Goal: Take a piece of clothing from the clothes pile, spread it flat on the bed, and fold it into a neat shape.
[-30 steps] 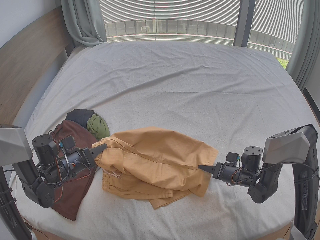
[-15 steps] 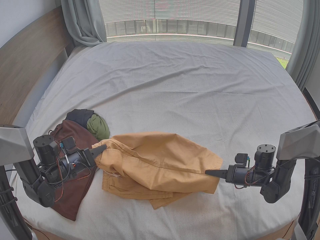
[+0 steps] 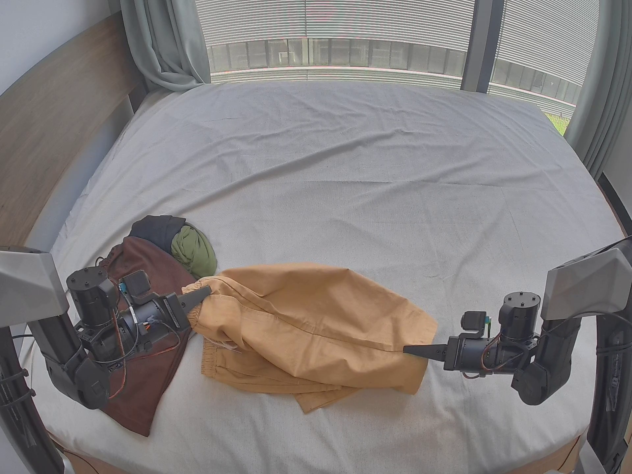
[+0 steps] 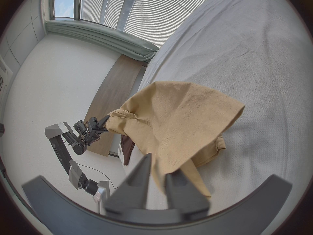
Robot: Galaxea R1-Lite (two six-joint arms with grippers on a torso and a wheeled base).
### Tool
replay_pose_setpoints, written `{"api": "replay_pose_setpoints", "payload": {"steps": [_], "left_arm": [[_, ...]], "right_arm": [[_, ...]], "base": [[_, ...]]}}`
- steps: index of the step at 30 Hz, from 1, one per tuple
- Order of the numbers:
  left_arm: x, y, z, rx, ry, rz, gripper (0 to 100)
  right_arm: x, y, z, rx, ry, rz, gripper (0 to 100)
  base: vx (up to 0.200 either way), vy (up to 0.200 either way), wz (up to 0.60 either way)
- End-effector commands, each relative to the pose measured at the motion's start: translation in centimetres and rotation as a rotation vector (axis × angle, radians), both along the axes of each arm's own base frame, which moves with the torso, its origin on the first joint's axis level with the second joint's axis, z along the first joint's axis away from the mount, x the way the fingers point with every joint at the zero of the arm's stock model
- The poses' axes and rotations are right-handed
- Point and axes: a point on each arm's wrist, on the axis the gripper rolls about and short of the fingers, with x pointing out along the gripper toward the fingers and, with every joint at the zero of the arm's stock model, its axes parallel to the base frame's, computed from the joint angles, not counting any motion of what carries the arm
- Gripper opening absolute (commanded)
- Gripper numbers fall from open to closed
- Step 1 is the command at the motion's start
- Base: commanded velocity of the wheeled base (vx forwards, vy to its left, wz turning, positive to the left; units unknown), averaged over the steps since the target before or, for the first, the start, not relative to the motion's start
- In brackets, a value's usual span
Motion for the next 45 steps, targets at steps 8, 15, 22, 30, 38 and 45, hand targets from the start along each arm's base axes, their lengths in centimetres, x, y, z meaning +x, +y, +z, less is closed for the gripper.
{"api": "replay_pose_setpoints", "payload": {"steps": [8, 15, 22, 30, 38, 45], "left_arm": [[0.0, 0.0, 0.0, 0.000, -0.003, -0.001, 0], [0.1, 0.0, 0.1, -0.002, -0.007, 0.002, 0], [0.1, 0.1, 0.1, -0.002, -0.005, 0.005, 0], [0.1, 0.1, 0.0, -0.001, -0.002, 0.005, 0], [0.1, 0.1, 0.0, -0.001, -0.002, 0.005, 0], [0.1, 0.1, 0.0, -0.001, -0.002, 0.005, 0]], "right_arm": [[-0.2, 0.9, -0.4, -0.003, 0.002, 0.031, 100], [0.0, 1.6, -0.2, 0.003, -0.014, 0.049, 100], [-1.0, 2.1, 2.1, 0.019, -0.060, 0.076, 100], [-2.2, 2.6, 4.2, 0.036, -0.104, 0.108, 100], [-2.1, 2.0, 4.8, 0.039, -0.122, 0.087, 100], [-2.0, 1.5, 5.4, 0.044, -0.141, 0.068, 100]], "base": [[0.000, 0.000, 0.00], [0.000, 0.000, 0.00], [0.000, 0.000, 0.00], [0.000, 0.000, 0.00], [0.000, 0.000, 0.00], [0.000, 0.000, 0.00]]}}
